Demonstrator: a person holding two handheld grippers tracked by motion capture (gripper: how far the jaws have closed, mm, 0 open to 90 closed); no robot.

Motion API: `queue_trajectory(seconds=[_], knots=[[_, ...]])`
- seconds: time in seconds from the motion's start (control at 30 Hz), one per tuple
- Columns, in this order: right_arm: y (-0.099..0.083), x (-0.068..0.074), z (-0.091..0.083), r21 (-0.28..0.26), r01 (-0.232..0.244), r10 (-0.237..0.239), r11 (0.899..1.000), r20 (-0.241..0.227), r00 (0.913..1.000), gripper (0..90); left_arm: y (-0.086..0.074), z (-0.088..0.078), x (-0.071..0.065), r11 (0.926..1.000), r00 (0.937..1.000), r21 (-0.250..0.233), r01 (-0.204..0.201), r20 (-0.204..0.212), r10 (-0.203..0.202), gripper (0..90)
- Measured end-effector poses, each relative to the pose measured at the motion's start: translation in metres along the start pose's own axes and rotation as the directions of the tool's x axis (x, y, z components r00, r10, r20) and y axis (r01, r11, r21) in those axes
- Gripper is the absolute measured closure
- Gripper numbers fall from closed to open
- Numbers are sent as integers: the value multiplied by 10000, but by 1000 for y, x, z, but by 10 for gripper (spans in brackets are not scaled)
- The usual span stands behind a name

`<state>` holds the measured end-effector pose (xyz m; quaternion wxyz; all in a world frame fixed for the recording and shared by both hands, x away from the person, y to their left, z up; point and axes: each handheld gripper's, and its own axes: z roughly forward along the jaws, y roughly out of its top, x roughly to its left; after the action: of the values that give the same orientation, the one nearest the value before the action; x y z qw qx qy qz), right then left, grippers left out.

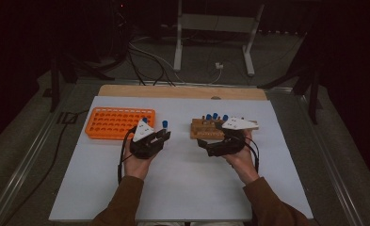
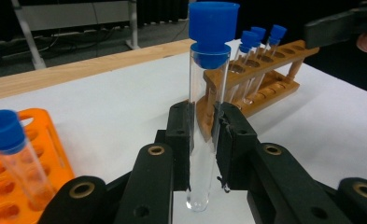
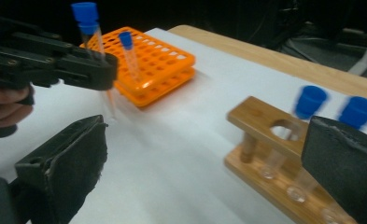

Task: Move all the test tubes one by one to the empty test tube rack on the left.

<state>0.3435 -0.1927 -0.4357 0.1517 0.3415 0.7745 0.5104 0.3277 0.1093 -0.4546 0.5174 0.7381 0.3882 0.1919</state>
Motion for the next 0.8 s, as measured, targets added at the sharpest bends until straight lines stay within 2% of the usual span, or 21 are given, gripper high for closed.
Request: queue_trajectory(seconds=[0.5,0.67,0.8], knots=[[-25,-15,-28,-96,27,-20,10000,773,9970,0,0,-13,19,9991,9980,-310,287,-546,-304,774],[-29,-23,-37,-214,-181,200,9996,916,9956,0,2,-21,28,9975,9942,-525,475,-942,-523,774],[-30,-27,-41,-355,-325,359,9988,1008,9943,0,3,-26,36,9967,9900,-665,475,-1296,-558,774]])
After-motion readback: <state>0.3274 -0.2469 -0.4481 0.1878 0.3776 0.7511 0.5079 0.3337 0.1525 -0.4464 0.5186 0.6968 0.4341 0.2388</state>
